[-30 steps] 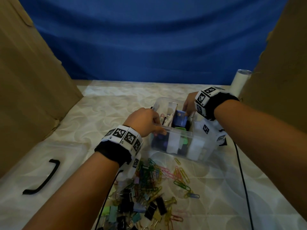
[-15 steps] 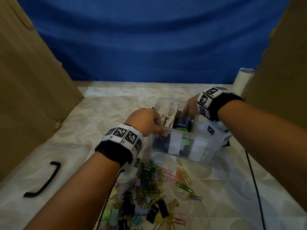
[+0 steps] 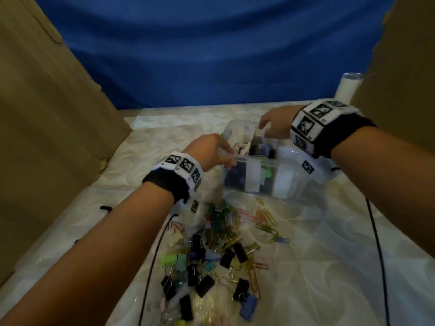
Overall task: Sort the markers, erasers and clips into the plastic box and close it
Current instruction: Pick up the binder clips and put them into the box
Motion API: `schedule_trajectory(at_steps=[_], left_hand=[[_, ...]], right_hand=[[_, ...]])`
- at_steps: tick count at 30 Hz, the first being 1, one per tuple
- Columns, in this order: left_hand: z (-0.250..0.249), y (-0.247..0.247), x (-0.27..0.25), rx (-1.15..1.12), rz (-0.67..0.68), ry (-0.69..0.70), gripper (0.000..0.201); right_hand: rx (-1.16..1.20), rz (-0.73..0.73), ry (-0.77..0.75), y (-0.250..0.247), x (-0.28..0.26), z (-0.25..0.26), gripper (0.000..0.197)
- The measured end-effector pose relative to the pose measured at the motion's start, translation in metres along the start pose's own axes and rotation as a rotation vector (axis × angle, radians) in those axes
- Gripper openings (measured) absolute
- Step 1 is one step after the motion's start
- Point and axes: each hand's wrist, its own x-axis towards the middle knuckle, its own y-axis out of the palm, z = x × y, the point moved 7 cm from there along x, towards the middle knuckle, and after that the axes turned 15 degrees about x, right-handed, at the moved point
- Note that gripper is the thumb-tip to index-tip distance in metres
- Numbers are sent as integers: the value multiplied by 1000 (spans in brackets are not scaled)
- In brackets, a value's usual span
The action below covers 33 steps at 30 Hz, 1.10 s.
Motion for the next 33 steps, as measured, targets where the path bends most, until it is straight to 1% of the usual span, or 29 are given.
schedule_trajectory(at_steps=[2, 3, 4, 5, 7, 9, 10, 12, 14, 16, 20, 22, 25, 27, 28, 29, 31, 33], left_hand=[[12, -14, -18, -36, -112, 29, 38], [18, -23, -30, -51, -182, 45, 39], [25, -30, -44, -67, -232, 54, 38], [32, -34, -58, -89, -247, 51, 35], [44, -32, -87, -142, -181, 17, 27], [54, -15, -112, -119, -81, -9, 20], [58, -4, -123, -84, -30, -15, 18], [66, 22, -140, -16, 101, -16, 18], [70, 48, -154, 42, 252, -12, 21], [73, 65, -161, 77, 350, -5, 28], [75, 78, -163, 153, 412, 40, 42], [74, 79, -161, 180, 415, 58, 43], [71, 79, -158, 223, 376, 69, 40], [72, 80, -157, 227, 355, 60, 40], [73, 81, -157, 223, 353, 56, 39], [74, 82, -157, 221, 347, 55, 37], [77, 80, -157, 226, 328, 57, 33], [82, 76, -157, 191, 312, 45, 34]], right_hand=[[127, -93, -21, -15, -34, 15, 42], [174, -131, -55, -20, -51, 23, 42], [210, -165, -91, -23, -68, 31, 41], [247, -192, -125, -22, -84, 38, 40], [359, -245, -211, -12, -112, 55, 33], [449, -242, -268, 14, -130, 72, 22], [473, -206, -271, 32, -134, 79, 17], [486, -77, -241, 73, -136, 92, 14], [441, 70, -201, 113, -130, 102, 14], [368, 170, -168, 144, -124, 110, 15], [260, 221, -158, 172, -113, 124, 21], [262, 220, -149, 174, -111, 130, 19], [329, 197, -105, 170, -109, 130, 16], [467, 142, -30, 162, -112, 121, 15], [586, 104, 16, 157, -114, 115, 17], [752, 62, 66, 153, -118, 110, 18], [1227, -2, 183, 151, -126, 100, 18], [1745, -22, 342, 160, -134, 94, 15]])
